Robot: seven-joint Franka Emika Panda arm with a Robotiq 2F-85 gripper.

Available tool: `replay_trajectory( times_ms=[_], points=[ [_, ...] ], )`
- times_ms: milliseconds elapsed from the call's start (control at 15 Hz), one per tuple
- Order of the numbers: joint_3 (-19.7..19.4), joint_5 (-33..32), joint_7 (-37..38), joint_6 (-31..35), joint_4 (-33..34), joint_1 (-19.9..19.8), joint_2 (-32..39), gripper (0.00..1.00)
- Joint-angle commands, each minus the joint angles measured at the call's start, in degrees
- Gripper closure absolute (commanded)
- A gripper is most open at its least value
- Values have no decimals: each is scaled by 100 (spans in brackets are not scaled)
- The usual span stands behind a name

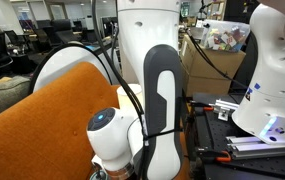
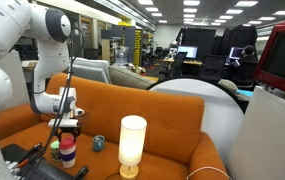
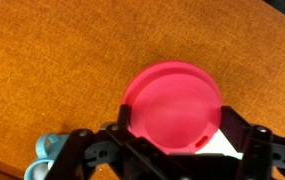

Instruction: Put the red lid on the white and blue cup

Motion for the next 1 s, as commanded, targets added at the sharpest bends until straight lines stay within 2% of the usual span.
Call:
replay_trajectory(
  times_ms=[0,133,267,333,467,733,933],
  points=[
    [109,-108,-85,-109,61,-173,21,36],
    [127,-117,-113,-28,69,-197,28,5],
    [130,-123,-132,4,90,-203,33,1],
    [151,-118,-151,2,107,-227,44,9],
    [196,-107,-191,-13,128,-276,66,15],
    [240,-78,-191,44,69,-358,12,0],
    [204,-80,-140,109,-31,-352,-113,0]
  ],
)
